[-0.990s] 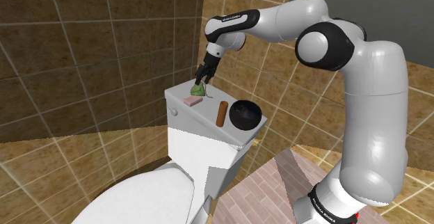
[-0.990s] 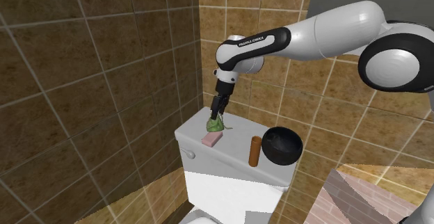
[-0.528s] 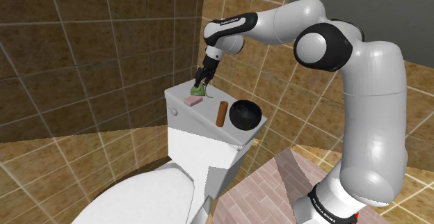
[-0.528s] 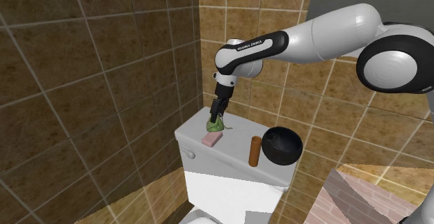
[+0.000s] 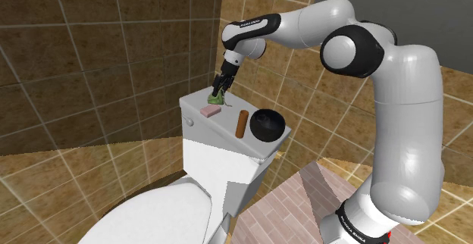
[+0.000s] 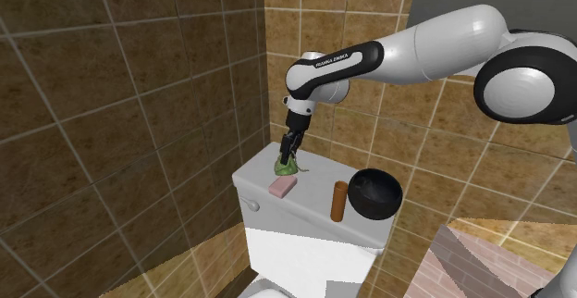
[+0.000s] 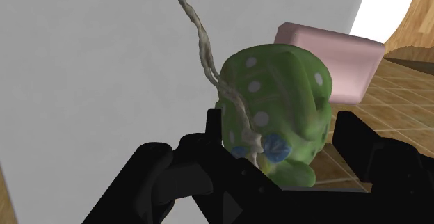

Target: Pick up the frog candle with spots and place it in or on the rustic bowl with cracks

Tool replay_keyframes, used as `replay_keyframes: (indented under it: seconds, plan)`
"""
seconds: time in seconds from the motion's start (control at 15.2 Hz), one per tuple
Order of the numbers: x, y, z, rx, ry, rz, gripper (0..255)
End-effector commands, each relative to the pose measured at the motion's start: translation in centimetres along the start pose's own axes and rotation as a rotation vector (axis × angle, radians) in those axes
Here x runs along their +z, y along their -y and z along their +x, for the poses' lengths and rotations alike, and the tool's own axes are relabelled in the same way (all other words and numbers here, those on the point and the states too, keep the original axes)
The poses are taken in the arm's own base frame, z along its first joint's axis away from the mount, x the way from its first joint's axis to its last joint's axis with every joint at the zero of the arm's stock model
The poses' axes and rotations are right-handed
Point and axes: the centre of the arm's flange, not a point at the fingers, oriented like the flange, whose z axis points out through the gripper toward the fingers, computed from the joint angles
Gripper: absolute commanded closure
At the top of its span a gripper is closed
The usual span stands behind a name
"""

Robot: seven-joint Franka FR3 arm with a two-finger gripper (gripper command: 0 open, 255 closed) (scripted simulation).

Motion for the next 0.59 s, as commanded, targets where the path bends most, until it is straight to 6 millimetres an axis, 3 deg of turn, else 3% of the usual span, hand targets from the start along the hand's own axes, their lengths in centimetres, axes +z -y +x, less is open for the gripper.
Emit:
replay_keyframes:
  seconds: [0.0,0.2,0.53]
  plan:
    - [0.0,0.0,0.0,0.000,0.000,0.000,255]
    - [0.0,0.0,0.0,0.000,0.000,0.000,255]
    - [-2.4,0.9,0.3,0.000,0.000,0.000,255]
